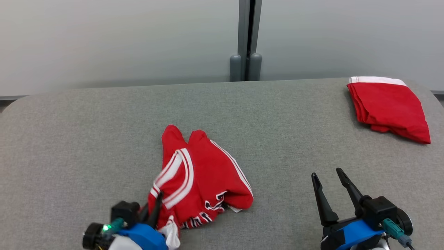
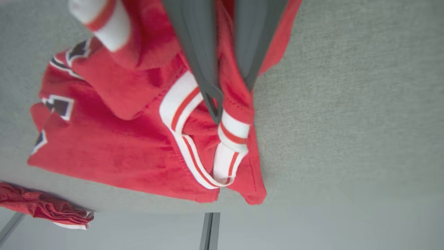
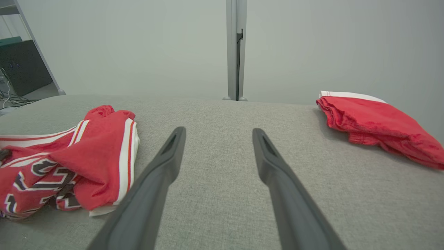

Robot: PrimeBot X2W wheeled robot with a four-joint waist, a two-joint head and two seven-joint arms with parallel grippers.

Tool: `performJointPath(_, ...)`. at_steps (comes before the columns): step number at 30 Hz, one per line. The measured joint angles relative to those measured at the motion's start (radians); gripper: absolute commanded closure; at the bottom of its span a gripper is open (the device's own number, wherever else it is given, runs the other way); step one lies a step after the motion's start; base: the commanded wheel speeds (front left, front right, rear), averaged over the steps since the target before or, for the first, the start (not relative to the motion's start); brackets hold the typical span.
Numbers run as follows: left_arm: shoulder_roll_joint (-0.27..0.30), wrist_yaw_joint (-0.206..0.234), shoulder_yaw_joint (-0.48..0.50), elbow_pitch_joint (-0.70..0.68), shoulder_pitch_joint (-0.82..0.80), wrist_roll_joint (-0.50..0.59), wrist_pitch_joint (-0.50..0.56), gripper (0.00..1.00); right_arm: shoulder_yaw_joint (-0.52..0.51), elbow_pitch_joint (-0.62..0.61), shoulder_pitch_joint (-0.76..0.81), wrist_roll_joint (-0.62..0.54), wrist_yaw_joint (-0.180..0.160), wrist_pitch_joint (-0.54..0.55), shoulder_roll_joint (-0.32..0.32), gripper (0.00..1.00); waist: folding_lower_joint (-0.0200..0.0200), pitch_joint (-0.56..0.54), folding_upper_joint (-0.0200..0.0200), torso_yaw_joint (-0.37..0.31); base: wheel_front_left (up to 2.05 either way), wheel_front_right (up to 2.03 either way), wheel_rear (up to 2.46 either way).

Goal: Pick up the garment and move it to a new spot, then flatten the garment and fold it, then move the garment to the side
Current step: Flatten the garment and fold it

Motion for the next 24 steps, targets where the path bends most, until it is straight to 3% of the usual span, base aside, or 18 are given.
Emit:
performJointPath(8, 0.097, 0.057, 0.15, -0.146, -0.03, -0.059, -0.029, 1.0, -0.004, 0.005, 0.002, 0.009, 0.0, 0.0, 0.0, 0.0, 0.0, -0.011, 0.0, 0.015, 0.0, 0.0, 0.0)
performJointPath(17, 0.226, 0.158, 0.306, -0.371, -0.013, -0.088, -0.027, 1.0, -0.015, 0.011, 0.005, 0.009, 0.0, 0.0, 0.001, 0.0, 0.0, -0.021, 0.0, 0.019, 0.0, 0.0, 0.0)
performJointPath(24, 0.297, 0.211, 0.354, -0.534, -0.004, -0.076, 0.011, 1.0, -0.017, 0.014, 0.01, 0.007, 0.0, 0.0, 0.001, 0.0, -0.0001, -0.026, 0.0, 0.017, 0.0, 0.0, 0.0)
